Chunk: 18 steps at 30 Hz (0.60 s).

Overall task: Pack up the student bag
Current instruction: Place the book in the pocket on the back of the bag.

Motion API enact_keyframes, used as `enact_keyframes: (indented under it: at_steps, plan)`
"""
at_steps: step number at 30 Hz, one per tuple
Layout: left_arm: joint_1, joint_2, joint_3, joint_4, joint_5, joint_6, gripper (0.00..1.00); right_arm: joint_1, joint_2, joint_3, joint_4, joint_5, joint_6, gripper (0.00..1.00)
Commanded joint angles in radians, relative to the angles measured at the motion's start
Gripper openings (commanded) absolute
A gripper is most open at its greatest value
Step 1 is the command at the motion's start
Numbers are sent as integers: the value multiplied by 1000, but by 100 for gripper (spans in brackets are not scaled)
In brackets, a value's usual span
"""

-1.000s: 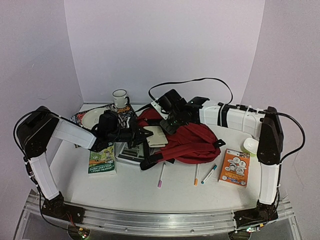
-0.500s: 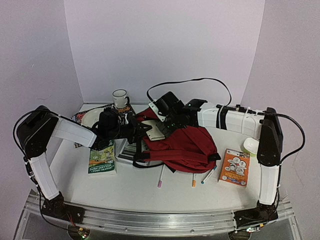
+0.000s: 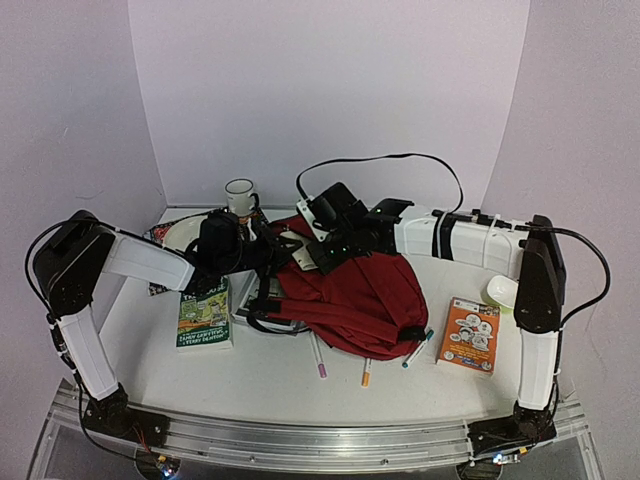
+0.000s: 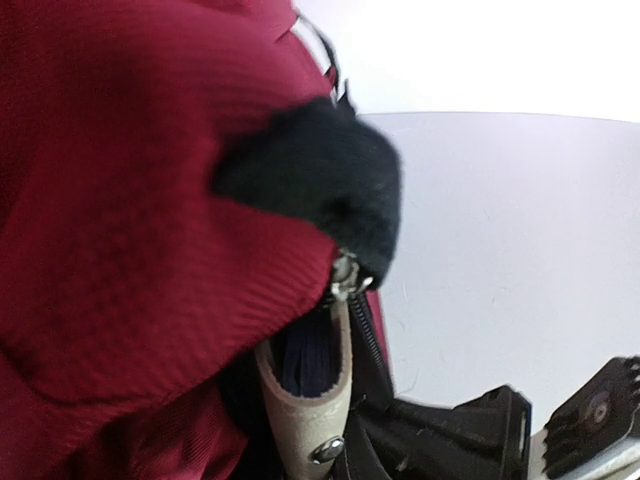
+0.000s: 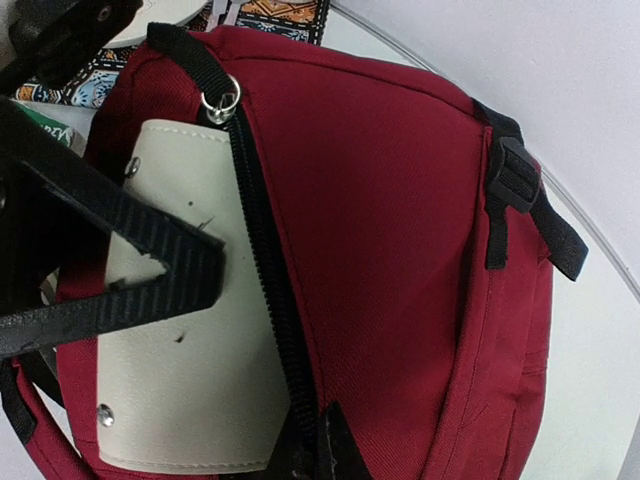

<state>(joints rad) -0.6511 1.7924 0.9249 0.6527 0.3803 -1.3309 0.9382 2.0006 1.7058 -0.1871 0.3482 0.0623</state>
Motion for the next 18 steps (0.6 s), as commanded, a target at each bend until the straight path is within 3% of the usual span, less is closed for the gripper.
enact_keyframes:
  at_steps: [1, 13, 18]
  plan:
    - [-25, -11, 100, 66, -86, 47, 0, 24, -68, 13, 59, -94, 40, 0]
    - [-78, 77, 145, 64, -154, 98, 0, 24, -80, 35, 93, -162, 21, 0]
    - [-90, 116, 178, 65, -134, 130, 17, 24, -70, 20, 97, -111, 6, 0]
